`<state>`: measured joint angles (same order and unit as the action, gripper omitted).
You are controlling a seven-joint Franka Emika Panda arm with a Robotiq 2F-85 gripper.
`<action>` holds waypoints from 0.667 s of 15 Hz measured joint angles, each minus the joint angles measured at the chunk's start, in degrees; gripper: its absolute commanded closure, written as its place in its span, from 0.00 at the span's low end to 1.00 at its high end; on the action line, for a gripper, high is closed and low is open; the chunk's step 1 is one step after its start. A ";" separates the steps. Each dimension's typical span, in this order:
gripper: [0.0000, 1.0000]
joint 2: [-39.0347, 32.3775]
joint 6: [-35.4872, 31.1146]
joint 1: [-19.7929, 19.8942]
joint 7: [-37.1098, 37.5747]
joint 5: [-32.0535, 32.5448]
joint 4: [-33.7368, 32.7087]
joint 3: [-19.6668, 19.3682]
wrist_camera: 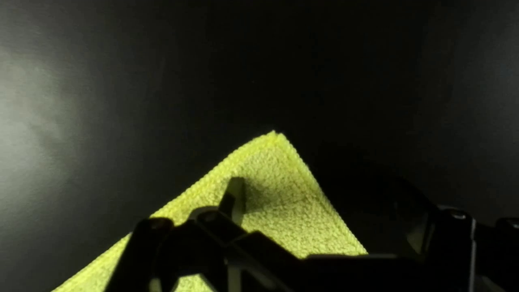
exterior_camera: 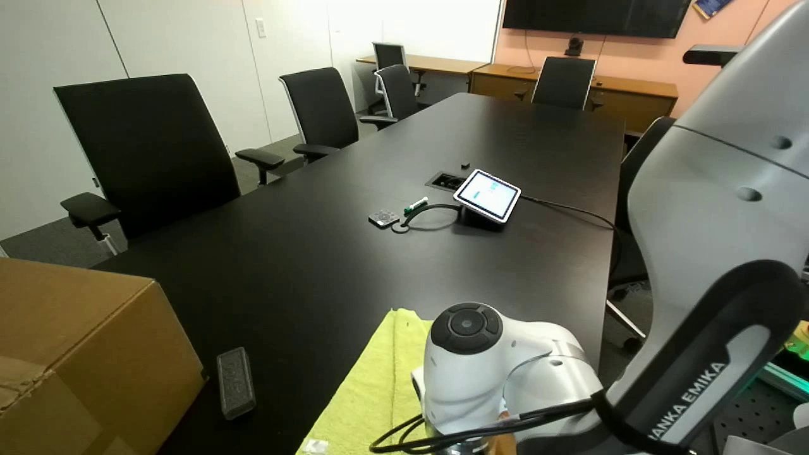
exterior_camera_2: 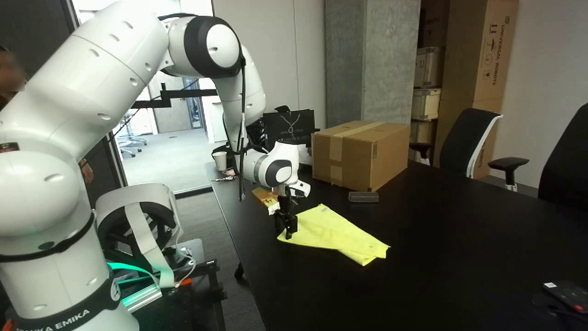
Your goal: Fold the green towel
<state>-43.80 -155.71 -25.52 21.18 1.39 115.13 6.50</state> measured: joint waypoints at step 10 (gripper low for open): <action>0.99 0.30 0.15 0.44 -0.31 -0.93 -0.69 0.64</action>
<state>-43.50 -155.56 -25.07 20.87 0.46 114.44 7.14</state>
